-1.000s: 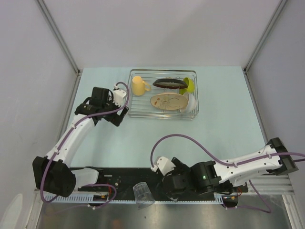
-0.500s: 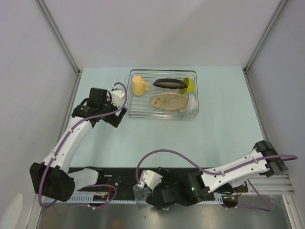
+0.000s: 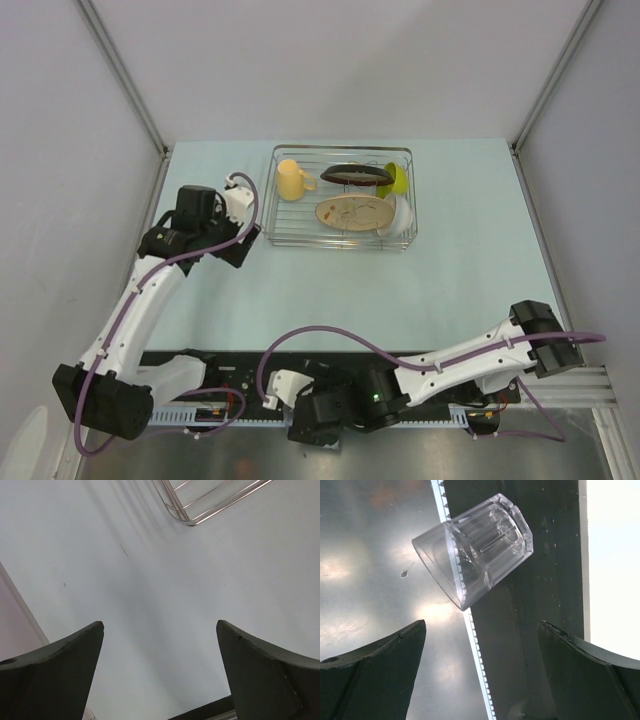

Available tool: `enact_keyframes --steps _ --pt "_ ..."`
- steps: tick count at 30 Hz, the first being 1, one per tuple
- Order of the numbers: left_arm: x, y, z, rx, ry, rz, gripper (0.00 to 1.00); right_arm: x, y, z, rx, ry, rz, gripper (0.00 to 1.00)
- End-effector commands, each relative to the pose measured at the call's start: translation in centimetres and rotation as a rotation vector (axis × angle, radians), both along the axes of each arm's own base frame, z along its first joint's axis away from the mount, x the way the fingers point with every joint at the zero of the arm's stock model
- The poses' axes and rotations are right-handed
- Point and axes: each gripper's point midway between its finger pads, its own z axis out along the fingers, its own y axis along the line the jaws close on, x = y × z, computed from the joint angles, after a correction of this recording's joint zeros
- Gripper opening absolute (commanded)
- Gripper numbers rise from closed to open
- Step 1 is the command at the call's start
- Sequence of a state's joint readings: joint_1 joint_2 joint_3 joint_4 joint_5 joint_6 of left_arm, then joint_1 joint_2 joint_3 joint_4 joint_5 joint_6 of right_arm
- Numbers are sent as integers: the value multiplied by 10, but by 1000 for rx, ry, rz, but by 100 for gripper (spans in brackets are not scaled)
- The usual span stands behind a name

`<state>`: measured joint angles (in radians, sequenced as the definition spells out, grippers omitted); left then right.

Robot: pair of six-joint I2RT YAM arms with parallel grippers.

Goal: Load the mixed dishes into the dish rack

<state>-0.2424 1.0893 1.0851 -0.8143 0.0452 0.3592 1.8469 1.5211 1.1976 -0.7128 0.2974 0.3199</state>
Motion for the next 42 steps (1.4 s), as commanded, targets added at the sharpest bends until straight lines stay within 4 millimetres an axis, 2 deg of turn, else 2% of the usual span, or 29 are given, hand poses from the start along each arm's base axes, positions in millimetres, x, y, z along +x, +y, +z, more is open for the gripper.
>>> enact_keyframes --steps 1,7,17,20,22,25,27,29,32,35,42 --pt "3 5 25 2 -61 26 100 -6 17 10 45 56 56 97" --pt "5 8 27 19 -66 30 100 -7 25 -4 30 104 86 96" --pt "14 16 39 4 -78 46 100 7 32 -29 -41 66 83 95" --pt "13 17 38 -2 -77 46 100 22 36 -33 -37 28 35 89" --pt "12 18 35 1 -72 41 100 41 40 -31 -17 -17 -20 85" --pt "11 19 30 -2 -59 41 100 72 45 -21 33 -56 -112 78" --pt "12 19 27 -8 -54 43 100 85 48 -14 70 -54 -163 71" --pt "11 19 21 -10 -43 39 100 97 50 -10 91 -52 -189 68" --pt "13 19 15 -11 -29 42 100 110 57 -1 127 -83 -208 66" --pt "17 19 14 -18 -25 44 100 118 66 -4 162 -23 -226 66" --pt "24 18 15 -24 -13 43 100 145 78 -19 179 -12 -261 67"
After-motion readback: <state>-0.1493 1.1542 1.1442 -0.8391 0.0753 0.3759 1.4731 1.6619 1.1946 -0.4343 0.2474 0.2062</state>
